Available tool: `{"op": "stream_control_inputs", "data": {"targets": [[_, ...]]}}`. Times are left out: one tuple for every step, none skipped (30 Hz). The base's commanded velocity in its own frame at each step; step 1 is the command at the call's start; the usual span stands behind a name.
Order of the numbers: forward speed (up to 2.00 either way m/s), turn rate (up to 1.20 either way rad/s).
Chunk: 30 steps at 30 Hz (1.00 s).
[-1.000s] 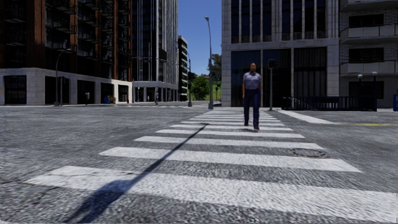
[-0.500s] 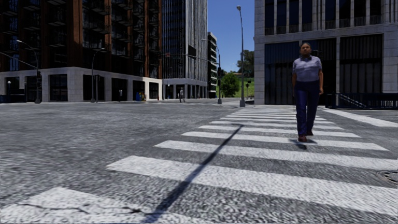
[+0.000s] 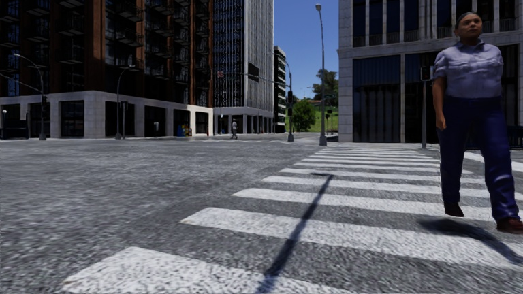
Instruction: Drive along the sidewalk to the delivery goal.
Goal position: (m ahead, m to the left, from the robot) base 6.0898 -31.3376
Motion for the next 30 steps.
{"op": "stream_control_inputs", "data": {"targets": [[1.74, 0.0], [1.74, 0.0], [1.74, 0.0], [1.74, 0.0], [1.74, 0.0], [1.74, 0.0], [1.74, 0.0], [1.74, 0.0], [1.74, -0.11], [1.74, -0.24], [1.74, -0.24], [1.73, -0.32], [1.72, -0.34], [1.71, -0.36], [1.71, -0.36], [1.7, -0.39], [1.7, -0.41], [1.69, -0.41], [1.68, -0.41], [1.68, -0.41], [1.67, -0.41], [1.65, -0.41], [1.65, -0.41], [1.64, -0.41], [1.63, -0.41], [1.63, -0.41], [1.63, -0.41], [1.63, -0.41], [1.63, -0.41], [1.62, -0.41]]}}
